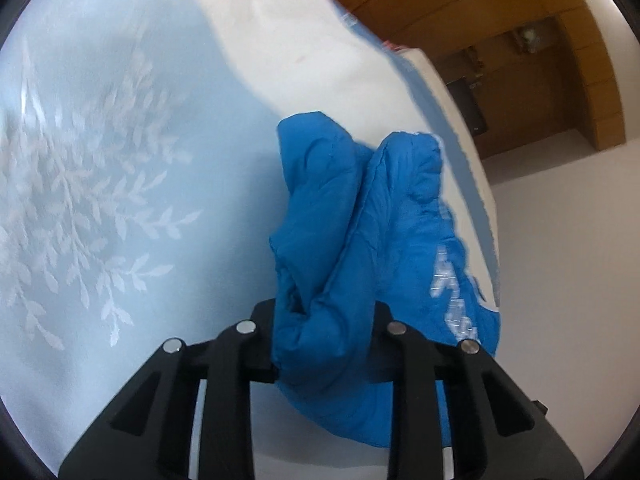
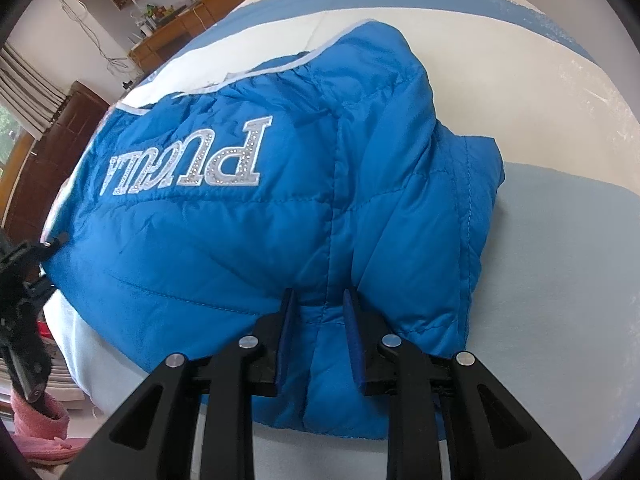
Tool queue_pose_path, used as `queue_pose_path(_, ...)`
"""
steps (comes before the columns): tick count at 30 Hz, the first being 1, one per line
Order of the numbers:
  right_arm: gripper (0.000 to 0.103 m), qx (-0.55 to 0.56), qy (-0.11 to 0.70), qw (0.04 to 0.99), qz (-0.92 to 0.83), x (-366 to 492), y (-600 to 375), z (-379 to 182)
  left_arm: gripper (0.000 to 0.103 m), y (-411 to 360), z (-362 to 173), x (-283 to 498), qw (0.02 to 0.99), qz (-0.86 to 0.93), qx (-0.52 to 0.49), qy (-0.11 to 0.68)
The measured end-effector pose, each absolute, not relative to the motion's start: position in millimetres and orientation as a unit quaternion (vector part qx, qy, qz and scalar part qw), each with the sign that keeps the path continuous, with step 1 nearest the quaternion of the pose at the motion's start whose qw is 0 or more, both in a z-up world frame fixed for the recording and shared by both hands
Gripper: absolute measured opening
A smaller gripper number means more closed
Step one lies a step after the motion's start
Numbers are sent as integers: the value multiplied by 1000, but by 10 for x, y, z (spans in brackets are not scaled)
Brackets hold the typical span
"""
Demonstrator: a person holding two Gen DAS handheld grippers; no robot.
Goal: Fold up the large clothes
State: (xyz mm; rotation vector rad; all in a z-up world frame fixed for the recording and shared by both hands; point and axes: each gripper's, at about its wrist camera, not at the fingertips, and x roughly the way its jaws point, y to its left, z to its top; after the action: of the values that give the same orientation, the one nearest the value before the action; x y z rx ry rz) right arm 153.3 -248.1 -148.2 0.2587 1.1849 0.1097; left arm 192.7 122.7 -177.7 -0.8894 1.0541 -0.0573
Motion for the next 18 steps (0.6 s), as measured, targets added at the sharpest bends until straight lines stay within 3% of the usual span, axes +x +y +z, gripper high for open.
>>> queue_pose_path(4,24,118,558,820,51,1555,-2483,-1499,34,1184,-1918,1998,775,-29,-385,501)
queue_pose_path(11,24,126,556,820,53,1551,-2520,-1532,36,1096,-1931,2060,774,-29,-380,506)
queue_pose_path(16,26,97,566,817,53,1532,-2515,-1333,31,1086,-1762,2071,787,-22,-352,507)
queue_pose_path(18,33,88,545,832,52,1455,-2549,-1084,28,1011,-1556,2061,804,-25,-324,498)
